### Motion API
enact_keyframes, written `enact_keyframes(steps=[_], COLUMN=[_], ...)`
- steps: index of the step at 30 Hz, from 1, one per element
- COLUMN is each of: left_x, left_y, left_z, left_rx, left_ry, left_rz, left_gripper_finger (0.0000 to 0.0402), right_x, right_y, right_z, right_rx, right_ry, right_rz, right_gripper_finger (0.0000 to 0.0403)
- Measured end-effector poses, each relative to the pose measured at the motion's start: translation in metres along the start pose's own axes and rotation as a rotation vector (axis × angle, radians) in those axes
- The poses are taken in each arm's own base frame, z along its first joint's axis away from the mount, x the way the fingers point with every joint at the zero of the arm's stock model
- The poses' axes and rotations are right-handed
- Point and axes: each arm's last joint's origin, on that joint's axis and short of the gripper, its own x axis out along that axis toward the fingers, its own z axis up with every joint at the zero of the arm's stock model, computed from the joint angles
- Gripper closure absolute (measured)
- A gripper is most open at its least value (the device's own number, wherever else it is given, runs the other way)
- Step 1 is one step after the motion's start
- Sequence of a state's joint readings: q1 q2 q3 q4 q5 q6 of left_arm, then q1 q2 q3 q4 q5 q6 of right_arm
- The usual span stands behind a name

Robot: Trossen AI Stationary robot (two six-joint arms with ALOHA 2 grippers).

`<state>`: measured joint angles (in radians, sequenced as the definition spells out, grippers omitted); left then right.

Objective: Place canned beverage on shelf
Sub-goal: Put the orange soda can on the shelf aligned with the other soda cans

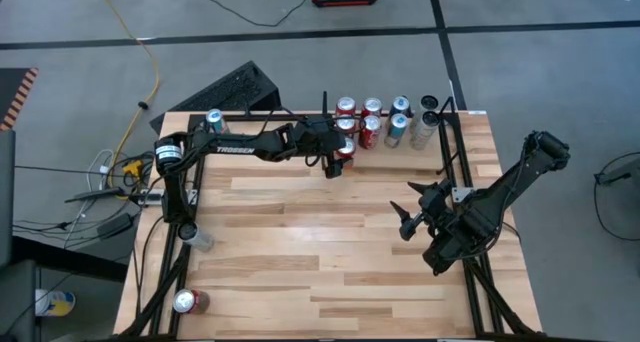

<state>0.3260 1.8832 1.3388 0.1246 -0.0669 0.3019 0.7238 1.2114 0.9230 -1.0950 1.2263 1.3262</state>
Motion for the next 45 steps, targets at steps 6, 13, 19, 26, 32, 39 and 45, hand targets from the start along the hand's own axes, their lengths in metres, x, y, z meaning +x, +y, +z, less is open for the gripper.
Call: enact_keyframes(steps=[6, 13, 19, 26, 32, 39, 45], left_x=[0.0, -0.003, -0.017, -0.081, -0.165, -0.232, -0.261], left_y=[0.0, -0.005, -0.009, 0.002, 0.015, 0.013, -0.001], left_z=[0.002, 0.015, 0.034, 0.074, 0.094, 0.063, 0.003], left_rx=[0.001, 0.056, 0.061, 0.071, 0.052, -0.043, -0.069], left_ry=[0.008, 0.018, -0.052, -0.137, -0.132, -0.136, -0.246], left_rz=[-0.002, 0.026, -0.029, -0.02, -0.008, -0.024, 0.076], left_gripper_finger=[0.0049, 0.0049, 0.0049, 0.0049, 0.005, 0.0069, 0.0087], right_x=[0.0, 0.0, 0.0, 0.003, 0.026, 0.078, 0.137], right_y=[0.0, 0.0, 0.0, 0.007, 0.037, 0.042, 0.043], right_z=[-0.001, -0.001, -0.001, 0.003, 0.019, 0.024, 0.031], right_rx=[-0.003, -0.003, -0.001, 0.055, -0.047, -0.147, -0.146], right_ry=[0.021, 0.025, 0.027, 0.019, 0.008, 0.111, 0.172], right_rz=[0.005, 0.006, 0.007, 0.03, 0.101, 0.099, 0.21], right_gripper_finger=[0.0035, 0.0035, 0.0035, 0.0035, 0.0035, 0.0063, 0.0128])
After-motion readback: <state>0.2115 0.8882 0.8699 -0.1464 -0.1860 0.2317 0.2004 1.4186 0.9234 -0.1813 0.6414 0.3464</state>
